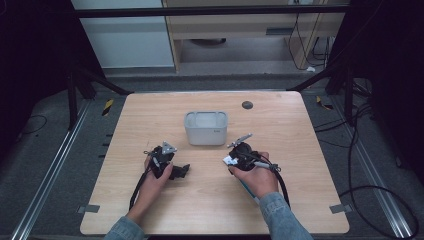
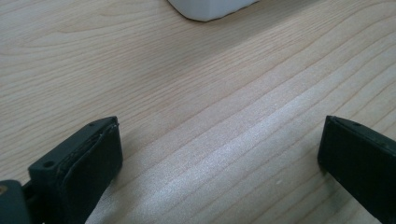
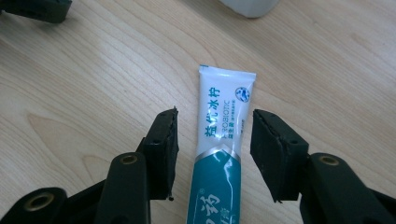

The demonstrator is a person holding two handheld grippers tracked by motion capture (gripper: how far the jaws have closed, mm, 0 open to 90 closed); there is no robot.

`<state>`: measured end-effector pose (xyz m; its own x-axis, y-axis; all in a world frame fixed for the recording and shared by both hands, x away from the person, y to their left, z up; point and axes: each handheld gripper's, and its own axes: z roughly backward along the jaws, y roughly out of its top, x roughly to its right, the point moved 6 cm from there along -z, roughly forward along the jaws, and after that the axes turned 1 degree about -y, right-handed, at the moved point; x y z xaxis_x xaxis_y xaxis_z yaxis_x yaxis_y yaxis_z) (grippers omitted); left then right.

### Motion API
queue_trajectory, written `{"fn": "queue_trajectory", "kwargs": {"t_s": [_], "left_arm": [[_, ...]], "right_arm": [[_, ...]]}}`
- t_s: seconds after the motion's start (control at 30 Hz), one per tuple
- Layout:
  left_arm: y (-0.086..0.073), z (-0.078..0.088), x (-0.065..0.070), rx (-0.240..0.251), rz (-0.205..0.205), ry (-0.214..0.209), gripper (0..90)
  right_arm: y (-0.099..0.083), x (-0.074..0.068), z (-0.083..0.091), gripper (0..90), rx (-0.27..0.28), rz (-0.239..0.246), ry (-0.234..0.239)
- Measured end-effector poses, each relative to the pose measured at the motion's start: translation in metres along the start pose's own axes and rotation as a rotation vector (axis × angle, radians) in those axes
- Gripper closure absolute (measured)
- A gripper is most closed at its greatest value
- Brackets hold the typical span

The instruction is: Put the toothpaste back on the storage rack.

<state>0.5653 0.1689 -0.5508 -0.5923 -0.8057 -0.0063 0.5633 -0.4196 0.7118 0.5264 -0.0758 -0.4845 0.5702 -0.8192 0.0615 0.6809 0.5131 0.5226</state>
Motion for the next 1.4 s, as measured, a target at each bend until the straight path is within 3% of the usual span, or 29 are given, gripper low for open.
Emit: {"fn": "queue_trajectory", "kwargs": {"t_s": [0.3, 0.57, 0.97, 1.33, 1.4], "left_arm": [[0.0, 0.0, 0.0, 0.0, 0.0, 0.0, 0.0], [0.0, 0.0, 0.0, 0.0, 0.0, 0.0, 0.0], [0.0, 0.0, 0.0, 0.0, 0.0, -0.001, 0.0], [0.0, -0.001, 0.0, 0.002, 0.002, -0.001, 0.0], [0.0, -0.001, 0.0, 0.001, 0.001, -0.001, 0.0]], "right_arm": [[-0.001, 0.004, -0.004, 50.1, -0.032, -0.029, 0.023], [-0.002, -0.002, -0.011, 44.3, -0.069, -0.039, 0.045], [-0.005, -0.001, -0.02, 47.9, -0.117, -0.038, 0.065], [-0.008, 0.005, -0.031, 51.0, -0.162, -0.057, 0.046], [-0.008, 0.007, -0.033, 52.1, -0.166, -0.04, 0.043]]}}
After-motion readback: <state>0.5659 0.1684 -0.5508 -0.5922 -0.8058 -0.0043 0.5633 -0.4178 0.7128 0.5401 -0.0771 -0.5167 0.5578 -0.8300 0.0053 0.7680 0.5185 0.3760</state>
